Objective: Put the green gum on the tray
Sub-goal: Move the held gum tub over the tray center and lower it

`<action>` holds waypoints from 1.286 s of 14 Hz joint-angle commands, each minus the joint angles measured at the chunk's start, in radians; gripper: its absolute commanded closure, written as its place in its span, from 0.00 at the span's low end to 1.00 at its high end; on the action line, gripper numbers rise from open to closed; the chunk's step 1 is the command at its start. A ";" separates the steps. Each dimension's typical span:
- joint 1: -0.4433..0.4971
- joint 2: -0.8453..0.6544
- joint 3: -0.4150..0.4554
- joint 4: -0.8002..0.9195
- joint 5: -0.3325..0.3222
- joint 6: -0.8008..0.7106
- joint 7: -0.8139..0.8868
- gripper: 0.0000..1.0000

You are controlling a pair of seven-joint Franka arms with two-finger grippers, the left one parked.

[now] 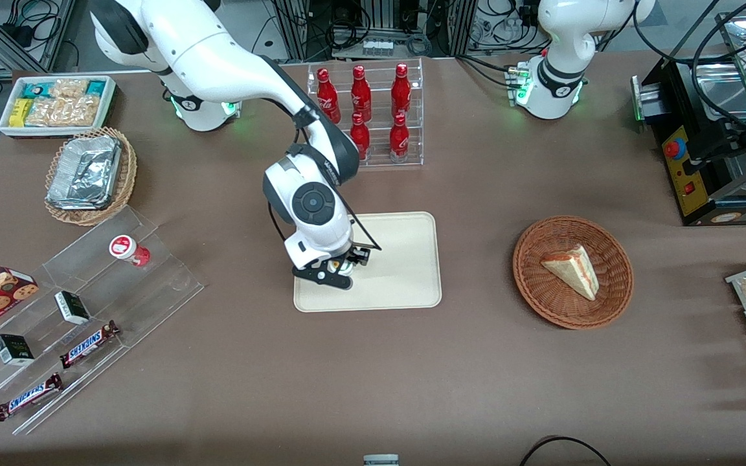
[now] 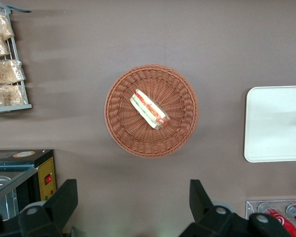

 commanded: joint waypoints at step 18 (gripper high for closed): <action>0.088 0.076 -0.020 0.005 0.034 0.124 0.011 1.00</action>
